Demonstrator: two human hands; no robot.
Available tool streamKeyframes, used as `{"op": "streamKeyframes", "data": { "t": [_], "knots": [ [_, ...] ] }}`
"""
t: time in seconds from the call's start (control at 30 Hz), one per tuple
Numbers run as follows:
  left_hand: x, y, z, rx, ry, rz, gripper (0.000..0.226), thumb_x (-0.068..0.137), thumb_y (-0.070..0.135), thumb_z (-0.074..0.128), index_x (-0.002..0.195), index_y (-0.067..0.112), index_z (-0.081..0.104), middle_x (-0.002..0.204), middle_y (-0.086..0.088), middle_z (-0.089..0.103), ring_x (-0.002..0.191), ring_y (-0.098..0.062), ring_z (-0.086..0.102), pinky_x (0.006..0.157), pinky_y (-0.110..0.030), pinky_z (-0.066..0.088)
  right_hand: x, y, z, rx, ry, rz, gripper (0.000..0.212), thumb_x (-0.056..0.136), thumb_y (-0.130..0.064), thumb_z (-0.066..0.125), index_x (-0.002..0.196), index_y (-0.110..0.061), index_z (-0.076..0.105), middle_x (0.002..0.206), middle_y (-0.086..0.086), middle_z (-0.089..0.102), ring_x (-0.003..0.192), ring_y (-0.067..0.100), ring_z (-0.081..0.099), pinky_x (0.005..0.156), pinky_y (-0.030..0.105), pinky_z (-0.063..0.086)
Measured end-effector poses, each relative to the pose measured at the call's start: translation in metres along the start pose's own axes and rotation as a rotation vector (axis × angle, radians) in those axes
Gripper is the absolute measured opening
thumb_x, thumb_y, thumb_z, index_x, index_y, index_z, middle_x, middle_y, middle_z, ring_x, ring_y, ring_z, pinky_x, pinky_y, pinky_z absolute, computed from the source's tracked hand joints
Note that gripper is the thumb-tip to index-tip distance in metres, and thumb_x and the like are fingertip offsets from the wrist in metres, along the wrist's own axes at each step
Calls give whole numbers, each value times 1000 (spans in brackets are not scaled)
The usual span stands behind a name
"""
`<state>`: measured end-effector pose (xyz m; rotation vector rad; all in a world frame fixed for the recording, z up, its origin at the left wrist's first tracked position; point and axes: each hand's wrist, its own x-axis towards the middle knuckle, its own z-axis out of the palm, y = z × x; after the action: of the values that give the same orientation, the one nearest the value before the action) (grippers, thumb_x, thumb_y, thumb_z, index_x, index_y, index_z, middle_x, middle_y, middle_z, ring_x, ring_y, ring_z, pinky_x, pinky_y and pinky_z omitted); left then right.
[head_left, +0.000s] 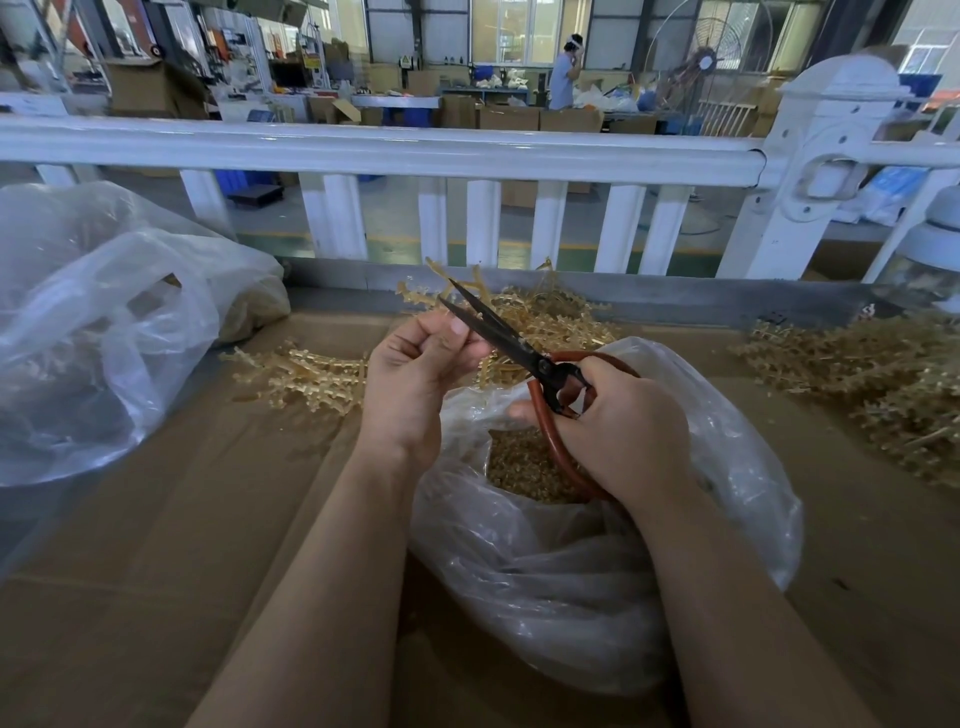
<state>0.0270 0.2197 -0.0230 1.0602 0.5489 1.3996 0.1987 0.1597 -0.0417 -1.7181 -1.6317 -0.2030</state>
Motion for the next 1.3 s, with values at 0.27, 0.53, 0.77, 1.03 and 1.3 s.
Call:
{"op": "streamKeyframes", "data": {
  "t": [0.27,0.53,0.77,1.03,1.3],
  "knots": [
    [1,-5,1,112,-57,0,11,94,-2,55,89,2,64,79,0,74,70,-7,67,74,-20,54,0,-1,-1,-35,56,-27,72,70,-93,39,86,-25,58,78,-15,59,70,5,54,57,18,44],
    [0,-6,0,88,-83,-39,12,92,2,57,87,9,66,75,2,71,72,-7,62,82,-25,48,1,3,-1,-49,10,-25,67,72,-88,46,90,-25,58,82,-16,60,73,4,55,59,17,44],
    [0,-6,-1,43,-120,-78,4,84,13,63,86,12,66,74,4,71,72,-7,63,83,-28,45,0,3,-1,-23,29,-31,68,72,-89,42,82,-23,53,76,-14,55,68,5,52,58,22,46],
    [1,-6,1,76,-67,-42,7,85,8,62,87,1,64,65,0,66,64,-8,58,66,-18,46,-1,3,-2,-13,26,-25,76,68,-98,30,82,-28,58,70,-18,55,64,0,52,55,18,45],
    [-2,-3,2,63,-93,-34,12,79,17,65,82,6,63,68,-2,61,64,-9,55,66,-18,46,-1,4,0,-25,35,-32,78,70,-97,34,81,-27,64,69,-19,60,58,-3,52,53,13,41]
  ]
}}
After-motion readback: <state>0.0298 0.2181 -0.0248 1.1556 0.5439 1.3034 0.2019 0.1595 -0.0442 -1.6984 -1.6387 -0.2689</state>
